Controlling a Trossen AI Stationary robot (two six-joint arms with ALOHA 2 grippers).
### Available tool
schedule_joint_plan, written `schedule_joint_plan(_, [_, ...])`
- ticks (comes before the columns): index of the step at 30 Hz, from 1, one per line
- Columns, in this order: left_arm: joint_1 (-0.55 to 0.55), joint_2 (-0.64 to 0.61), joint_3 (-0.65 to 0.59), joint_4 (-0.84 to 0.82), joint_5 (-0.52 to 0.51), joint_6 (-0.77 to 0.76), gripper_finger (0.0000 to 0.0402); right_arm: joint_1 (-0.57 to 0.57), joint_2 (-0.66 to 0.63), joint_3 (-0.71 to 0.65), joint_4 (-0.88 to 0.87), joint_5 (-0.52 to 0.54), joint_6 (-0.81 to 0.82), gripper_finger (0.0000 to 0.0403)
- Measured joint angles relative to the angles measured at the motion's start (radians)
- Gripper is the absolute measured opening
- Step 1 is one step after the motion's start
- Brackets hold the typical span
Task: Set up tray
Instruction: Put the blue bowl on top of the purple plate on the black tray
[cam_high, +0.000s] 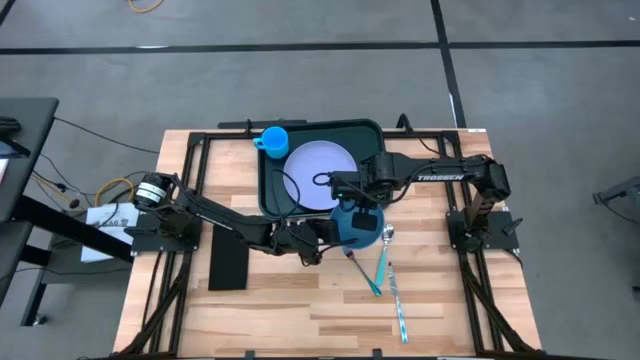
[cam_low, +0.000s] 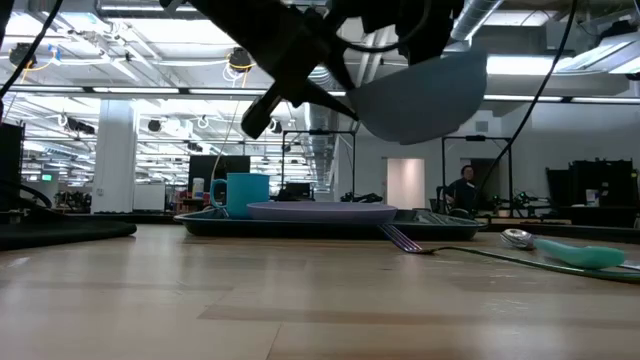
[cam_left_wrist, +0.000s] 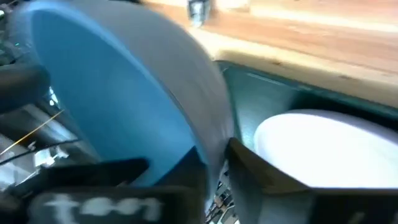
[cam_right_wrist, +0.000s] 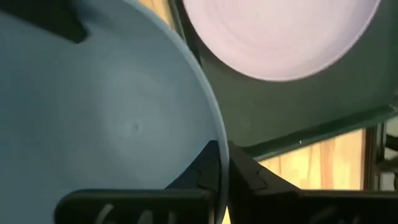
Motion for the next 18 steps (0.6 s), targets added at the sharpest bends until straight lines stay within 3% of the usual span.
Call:
schedule_joint_plan(12, [-0.008,-0.004,0.004,-0.013,-0.095,-0.038,0.0000,0.003,0.002,0.002,0.036,0.005,-0.038,0.0135])
schedule_joint_plan(18, [-0.008,-0.006,0.006,-0.060,-0.123,-0.108,0.0001,-0.001,0.001,0.087,0.013,0.009,-0.044,0.0184])
